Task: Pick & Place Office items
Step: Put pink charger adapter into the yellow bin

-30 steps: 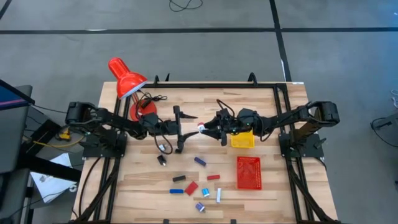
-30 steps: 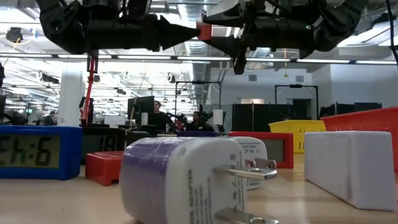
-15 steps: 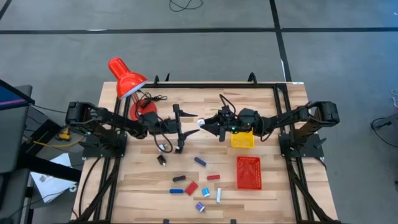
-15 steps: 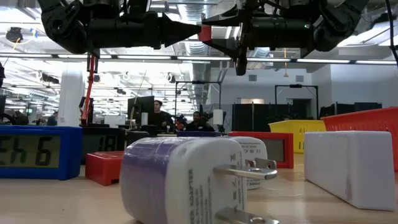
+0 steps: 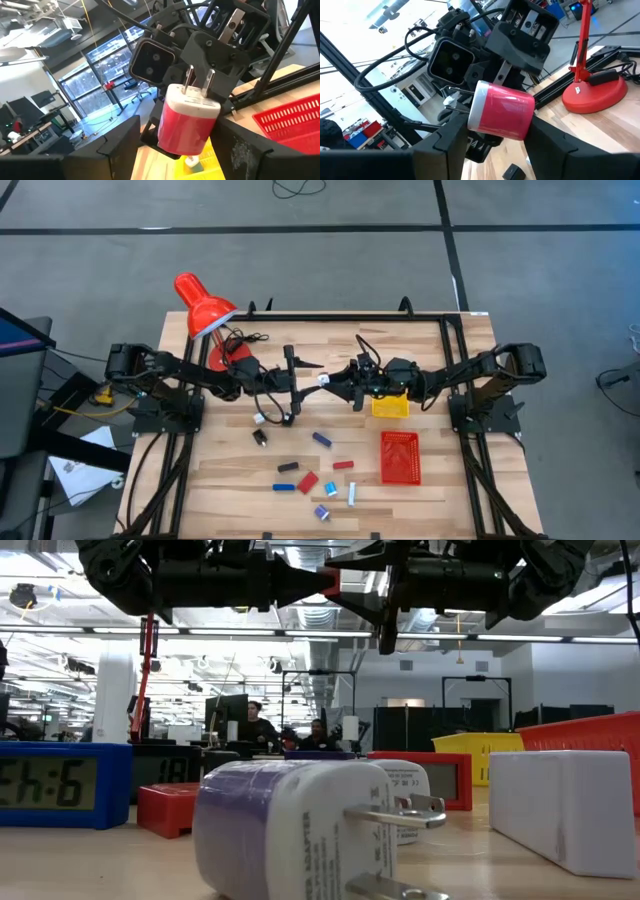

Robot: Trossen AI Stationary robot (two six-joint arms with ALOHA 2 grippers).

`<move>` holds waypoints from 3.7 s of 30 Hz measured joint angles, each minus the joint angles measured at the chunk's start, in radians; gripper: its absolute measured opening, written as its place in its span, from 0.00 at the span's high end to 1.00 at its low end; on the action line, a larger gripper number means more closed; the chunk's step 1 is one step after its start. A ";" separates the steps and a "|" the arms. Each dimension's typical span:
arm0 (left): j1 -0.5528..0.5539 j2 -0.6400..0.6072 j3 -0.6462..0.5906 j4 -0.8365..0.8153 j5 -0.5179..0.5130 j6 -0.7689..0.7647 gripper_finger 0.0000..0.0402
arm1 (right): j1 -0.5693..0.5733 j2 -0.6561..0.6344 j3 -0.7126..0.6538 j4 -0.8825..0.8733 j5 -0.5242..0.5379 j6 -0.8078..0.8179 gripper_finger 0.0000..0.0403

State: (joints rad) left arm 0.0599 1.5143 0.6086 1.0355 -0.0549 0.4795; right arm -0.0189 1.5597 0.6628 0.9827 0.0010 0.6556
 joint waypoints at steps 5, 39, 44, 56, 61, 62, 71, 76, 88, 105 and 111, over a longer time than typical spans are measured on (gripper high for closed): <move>-0.004 0.000 0.000 -0.002 0.000 0.037 0.50 | 0.000 0.000 0.000 0.001 0.000 0.000 0.61; -0.022 0.000 0.000 -0.057 -0.003 0.068 0.67 | -0.067 0.000 0.001 -0.070 -0.207 -0.091 0.31; -0.027 0.000 0.000 -0.075 -0.006 0.068 0.66 | -0.126 0.000 0.001 -0.140 -0.337 -0.098 0.20; -0.027 0.000 0.000 -0.311 -0.193 0.017 0.66 | -0.257 -0.017 0.001 -0.351 -0.365 -0.115 0.13; -0.025 0.000 0.000 -0.420 -0.377 -0.101 0.67 | -0.259 -0.026 0.001 -0.376 -0.293 -0.127 0.14; -0.025 0.000 0.000 -0.436 -0.388 -0.116 0.67 | -0.256 -0.026 0.001 -0.385 -0.275 -0.131 0.14; -0.025 0.000 0.000 -0.497 -0.390 -0.287 0.67 | -0.218 -0.021 0.008 -0.402 -0.096 -0.133 0.13; -0.025 0.000 0.004 -0.533 -0.390 -0.305 0.68 | -0.174 -0.021 0.093 -0.537 -0.064 -0.170 0.15; -0.025 0.000 0.050 -0.611 -0.401 -0.305 0.67 | -0.105 0.033 0.319 -0.843 0.103 -0.177 0.21; -0.025 0.000 0.050 -0.614 -0.401 -0.305 0.67 | -0.106 0.199 0.433 -0.870 0.109 -0.166 0.26; -0.025 0.000 0.050 -0.612 -0.402 -0.304 0.67 | -0.105 0.198 0.436 -0.891 0.099 -0.134 0.42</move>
State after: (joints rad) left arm 0.0349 1.5139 0.6586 0.4231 -0.4565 0.1759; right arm -0.1234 1.7573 1.0985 0.0922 0.1004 0.5220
